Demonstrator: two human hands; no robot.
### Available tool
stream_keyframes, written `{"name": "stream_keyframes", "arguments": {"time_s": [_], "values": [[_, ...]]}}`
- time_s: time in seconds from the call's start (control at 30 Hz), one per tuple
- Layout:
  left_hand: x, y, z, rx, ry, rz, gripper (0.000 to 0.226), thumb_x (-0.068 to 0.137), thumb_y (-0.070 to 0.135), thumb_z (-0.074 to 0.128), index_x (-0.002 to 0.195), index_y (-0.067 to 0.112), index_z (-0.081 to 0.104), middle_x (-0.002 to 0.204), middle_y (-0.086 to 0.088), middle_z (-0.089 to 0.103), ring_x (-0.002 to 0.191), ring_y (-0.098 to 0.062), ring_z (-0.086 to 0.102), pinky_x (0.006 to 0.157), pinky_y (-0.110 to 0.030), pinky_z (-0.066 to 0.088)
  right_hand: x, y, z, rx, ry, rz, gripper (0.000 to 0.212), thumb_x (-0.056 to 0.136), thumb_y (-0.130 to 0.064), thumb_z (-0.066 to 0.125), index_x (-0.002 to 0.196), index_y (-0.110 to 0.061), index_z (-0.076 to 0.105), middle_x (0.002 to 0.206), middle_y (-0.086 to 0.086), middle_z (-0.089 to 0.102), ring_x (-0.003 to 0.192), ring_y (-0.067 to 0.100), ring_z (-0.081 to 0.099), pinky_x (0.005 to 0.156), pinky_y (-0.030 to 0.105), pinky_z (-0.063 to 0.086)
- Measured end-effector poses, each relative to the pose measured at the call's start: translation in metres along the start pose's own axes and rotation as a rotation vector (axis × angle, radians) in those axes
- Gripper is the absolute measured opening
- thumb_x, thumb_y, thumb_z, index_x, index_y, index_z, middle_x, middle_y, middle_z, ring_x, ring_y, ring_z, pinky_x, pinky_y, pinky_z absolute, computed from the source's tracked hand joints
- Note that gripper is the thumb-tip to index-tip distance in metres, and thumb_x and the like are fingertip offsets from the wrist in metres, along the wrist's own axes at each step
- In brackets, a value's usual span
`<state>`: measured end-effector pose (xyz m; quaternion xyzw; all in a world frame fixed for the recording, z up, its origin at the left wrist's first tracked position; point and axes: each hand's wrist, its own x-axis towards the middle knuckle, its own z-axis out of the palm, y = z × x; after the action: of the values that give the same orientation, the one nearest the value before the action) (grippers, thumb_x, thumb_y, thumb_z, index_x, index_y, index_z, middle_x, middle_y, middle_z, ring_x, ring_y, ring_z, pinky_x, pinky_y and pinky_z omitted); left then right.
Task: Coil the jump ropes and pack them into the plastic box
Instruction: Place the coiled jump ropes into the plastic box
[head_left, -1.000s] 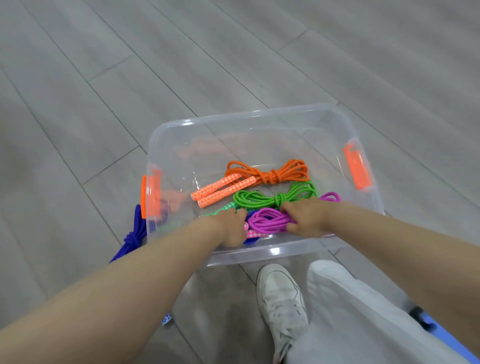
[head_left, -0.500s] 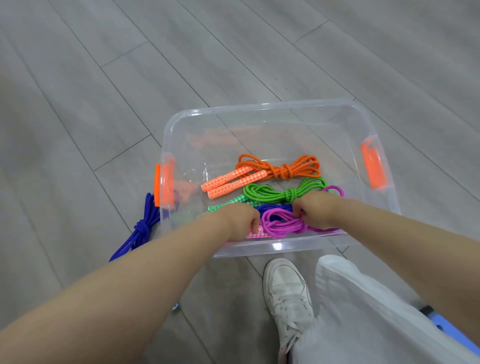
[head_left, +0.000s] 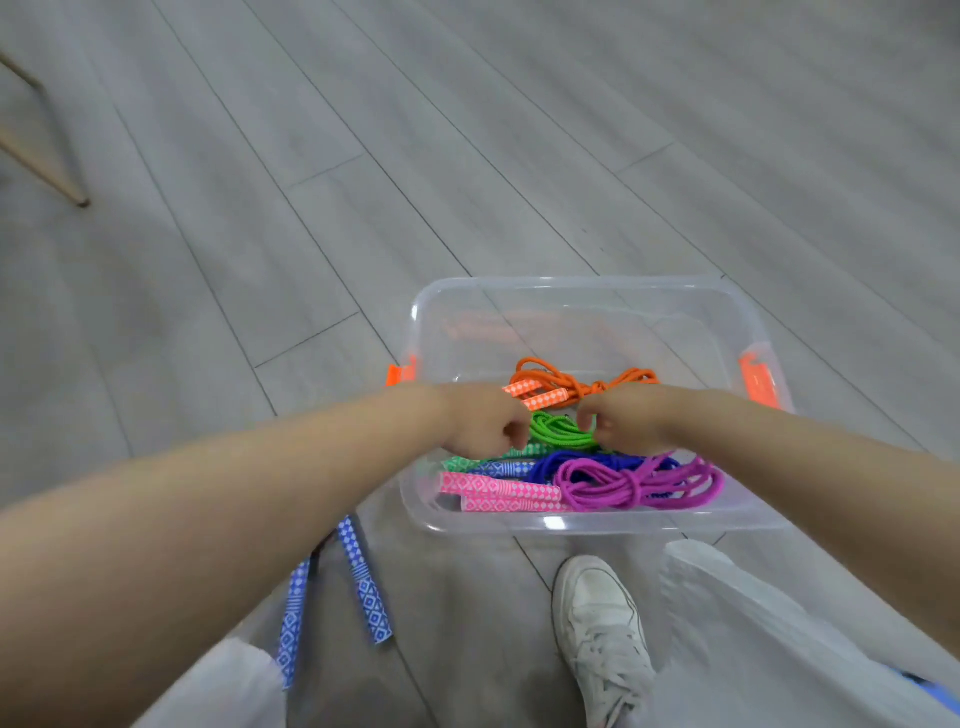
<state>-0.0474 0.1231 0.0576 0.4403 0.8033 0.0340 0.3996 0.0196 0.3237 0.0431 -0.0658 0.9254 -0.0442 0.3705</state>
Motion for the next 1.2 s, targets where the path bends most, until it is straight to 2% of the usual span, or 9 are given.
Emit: {"name": "stream_keyframes", "arguments": {"time_s": [0.1, 0.23, 0.33, 0.47, 0.6, 0.73, 0.83, 0.97, 1.2], "values": [[-0.037, -0.015, -0.032, -0.031, 0.067, 0.019, 0.026, 0.09, 0.013, 0.051, 0.111, 0.019, 0.065, 0.112, 0.0, 0.065, 0.101, -0.016, 0.057, 0.087, -0.024, 0.043, 0.0, -0.03, -0.036, -0.055, 0.074, -0.055, 0.026, 0.095, -0.026, 0.048, 0.119, -0.026, 0.058, 0.118, 0.005, 0.064, 0.106, 0.027, 0.059, 0.085, 0.028, 0.043], [-0.081, -0.052, -0.047, -0.076, 0.269, -0.047, 0.028, 0.09, 0.012, 0.049, 0.112, 0.018, 0.065, 0.114, 0.0, 0.063, 0.107, -0.016, 0.055, 0.088, -0.021, 0.038, 0.005, -0.081, -0.082, -0.09, 0.186, -0.156, 0.029, 0.095, -0.023, 0.048, 0.123, -0.022, 0.058, 0.118, -0.001, 0.063, 0.109, 0.021, 0.056, 0.076, 0.022, 0.032], [-0.104, -0.09, -0.03, -0.069, 0.353, -0.172, 0.03, 0.089, 0.014, 0.05, 0.116, 0.018, 0.062, 0.118, -0.005, 0.057, 0.113, -0.02, 0.052, 0.088, -0.022, 0.035, 0.02, -0.122, -0.098, -0.107, 0.204, -0.202, 0.029, 0.094, -0.021, 0.049, 0.122, -0.022, 0.058, 0.12, -0.001, 0.061, 0.112, 0.021, 0.055, 0.082, 0.024, 0.035], [-0.122, -0.138, 0.017, -0.111, 0.388, -0.361, 0.037, 0.089, 0.022, 0.054, 0.125, 0.016, 0.053, 0.123, -0.008, 0.053, 0.114, -0.026, 0.051, 0.096, -0.034, 0.041, 0.053, -0.176, -0.101, -0.168, 0.227, -0.279, 0.031, 0.093, -0.018, 0.047, 0.122, -0.021, 0.057, 0.121, 0.004, 0.058, 0.114, 0.025, 0.054, 0.093, 0.034, 0.042], [-0.132, -0.171, 0.065, -0.175, 0.302, -0.488, 0.047, 0.087, 0.035, 0.055, 0.129, 0.016, 0.048, 0.129, -0.008, 0.052, 0.117, -0.027, 0.05, 0.098, -0.036, 0.042, 0.094, -0.219, -0.087, -0.218, 0.189, -0.323, 0.034, 0.091, -0.015, 0.047, 0.124, -0.02, 0.055, 0.121, 0.005, 0.056, 0.111, 0.026, 0.055, 0.091, 0.038, 0.047], [-0.133, -0.188, 0.114, -0.294, 0.214, -0.579, 0.063, 0.084, 0.052, 0.058, 0.133, 0.014, 0.045, 0.132, -0.008, 0.051, 0.119, -0.026, 0.05, 0.097, -0.034, 0.042, 0.13, -0.243, -0.053, -0.26, 0.031, -0.268, 0.036, 0.09, -0.014, 0.05, 0.126, -0.016, 0.052, 0.123, 0.009, 0.055, 0.11, 0.03, 0.056, 0.089, 0.04, 0.049], [-0.129, -0.193, 0.152, -0.4, 0.17, -0.615, 0.073, 0.081, 0.059, 0.06, 0.135, 0.014, 0.041, 0.135, -0.009, 0.048, 0.121, -0.027, 0.049, 0.099, -0.037, 0.042, 0.142, -0.25, -0.027, -0.323, -0.006, -0.234, 0.04, 0.091, -0.014, 0.051, 0.131, -0.018, 0.047, 0.127, 0.006, 0.051, 0.115, 0.028, 0.053, 0.079, 0.035, 0.043], [-0.12, -0.185, 0.19, -0.485, 0.292, -0.646, 0.081, 0.072, 0.069, 0.064, 0.131, 0.019, 0.04, 0.13, -0.004, 0.044, 0.123, -0.026, 0.044, 0.097, -0.036, 0.04, 0.151, -0.264, -0.003, -0.413, 0.054, -0.264, 0.048, 0.092, -0.016, 0.054, 0.138, -0.017, 0.039, 0.136, 0.007, 0.045, 0.124, 0.028, 0.046, 0.086, 0.037, 0.042], [-0.091, -0.165, 0.214, -0.339, 0.483, -0.791, 0.083, 0.068, 0.081, 0.051, 0.126, 0.022, 0.042, 0.125, 0.002, 0.045, 0.121, -0.02, 0.042, 0.096, -0.039, 0.036, 0.164, -0.291, 0.035, -0.433, 0.091, -0.315, 0.049, 0.092, -0.02, 0.054, 0.137, -0.013, 0.037, 0.14, 0.007, 0.042, 0.127, 0.027, 0.04, 0.093, 0.039, 0.039]]}}
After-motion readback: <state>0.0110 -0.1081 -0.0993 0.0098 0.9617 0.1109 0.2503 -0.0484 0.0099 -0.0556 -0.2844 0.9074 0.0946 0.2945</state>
